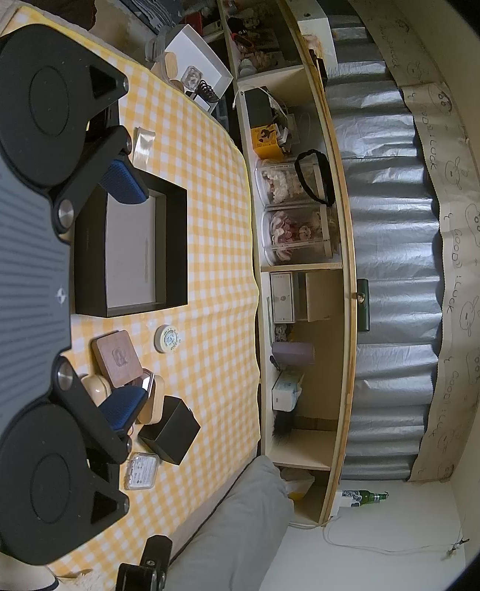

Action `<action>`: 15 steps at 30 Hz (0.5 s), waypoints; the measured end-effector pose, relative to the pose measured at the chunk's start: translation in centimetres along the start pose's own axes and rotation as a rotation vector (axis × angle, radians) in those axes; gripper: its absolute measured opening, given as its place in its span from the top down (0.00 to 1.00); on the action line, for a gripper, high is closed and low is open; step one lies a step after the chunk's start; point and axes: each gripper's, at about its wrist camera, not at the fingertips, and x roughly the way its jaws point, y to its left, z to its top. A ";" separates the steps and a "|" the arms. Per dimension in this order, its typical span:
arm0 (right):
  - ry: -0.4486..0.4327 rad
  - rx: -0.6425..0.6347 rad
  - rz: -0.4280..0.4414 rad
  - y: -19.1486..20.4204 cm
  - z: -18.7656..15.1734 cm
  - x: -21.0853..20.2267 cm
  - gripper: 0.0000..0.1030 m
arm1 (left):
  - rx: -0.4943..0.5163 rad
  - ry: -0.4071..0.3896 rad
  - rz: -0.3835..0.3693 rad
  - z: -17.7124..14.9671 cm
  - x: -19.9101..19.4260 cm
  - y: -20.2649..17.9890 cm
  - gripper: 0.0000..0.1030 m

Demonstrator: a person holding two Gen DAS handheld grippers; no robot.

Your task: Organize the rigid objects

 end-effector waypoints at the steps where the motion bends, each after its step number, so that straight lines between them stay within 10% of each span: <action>1: 0.000 0.000 0.000 0.0 0.0 0.0 0.00 | 0.000 0.000 0.000 0.0 0.0 0.0 0.00; 15: 0.003 0.000 -0.001 0.0 0.0 0.1 0.00 | 0.001 0.001 0.000 0.1 0.2 0.0 0.00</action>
